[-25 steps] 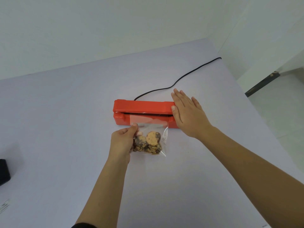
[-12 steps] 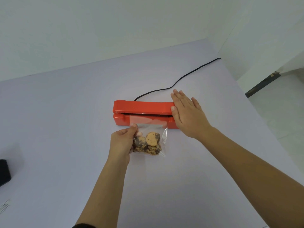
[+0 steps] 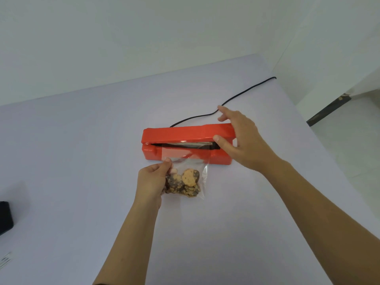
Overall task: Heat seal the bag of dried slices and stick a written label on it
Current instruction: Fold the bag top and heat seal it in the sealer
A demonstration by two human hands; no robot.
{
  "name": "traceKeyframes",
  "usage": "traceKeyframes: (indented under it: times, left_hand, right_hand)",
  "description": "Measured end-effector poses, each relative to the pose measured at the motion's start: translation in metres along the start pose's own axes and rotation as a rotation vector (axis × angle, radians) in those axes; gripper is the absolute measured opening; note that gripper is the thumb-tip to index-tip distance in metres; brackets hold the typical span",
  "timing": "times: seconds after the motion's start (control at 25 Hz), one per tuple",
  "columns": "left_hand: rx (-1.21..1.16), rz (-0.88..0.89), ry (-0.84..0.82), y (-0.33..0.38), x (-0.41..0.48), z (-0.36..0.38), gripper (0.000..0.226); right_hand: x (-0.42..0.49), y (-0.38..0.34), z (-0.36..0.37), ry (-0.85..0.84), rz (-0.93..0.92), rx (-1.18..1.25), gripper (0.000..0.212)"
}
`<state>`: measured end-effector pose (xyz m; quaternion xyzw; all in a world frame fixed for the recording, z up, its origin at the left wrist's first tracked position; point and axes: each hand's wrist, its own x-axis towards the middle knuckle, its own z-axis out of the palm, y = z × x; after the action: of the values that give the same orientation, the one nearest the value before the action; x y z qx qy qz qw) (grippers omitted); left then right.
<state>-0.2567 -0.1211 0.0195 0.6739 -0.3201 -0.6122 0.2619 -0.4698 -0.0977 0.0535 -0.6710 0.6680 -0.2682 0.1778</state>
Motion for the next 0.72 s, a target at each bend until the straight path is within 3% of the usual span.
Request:
traceKeyframes:
  times: [0.2,0.36,0.44,0.56,0.6,0.64,0.72]
  left_hand:
    - [0.004,0.021,-0.013,0.001,-0.002,-0.001,0.025]
    - [0.014,0.017,-0.018,-0.001,-0.001,-0.002,0.025]
    - [0.015,0.019,-0.015,-0.002,-0.001,-0.002,0.026]
    - [0.013,0.023,-0.011,-0.003,0.001,-0.001,0.028]
    - [0.017,0.024,-0.009,-0.004,0.002,-0.001,0.028]
    - [0.023,0.026,-0.008,-0.005,0.004,0.000,0.029]
    - [0.025,0.034,-0.012,-0.008,0.007,-0.001,0.030]
  right_hand:
    - [0.023,-0.042,-0.021,0.164,0.111,0.373,0.068]
    - [0.047,-0.087,-0.020,0.223,0.020,0.495,0.064]
    - [0.059,-0.109,-0.018,0.117,-0.062,0.570,0.060]
    - [0.071,-0.125,-0.014,-0.230,-0.183,0.712,0.054]
    - [0.073,-0.120,-0.015,-0.242,-0.181,0.785,0.052]
    - [0.072,-0.111,-0.016,-0.158,-0.138,0.848,0.047]
    - [0.059,-0.085,-0.013,0.217,0.083,0.828,0.031]
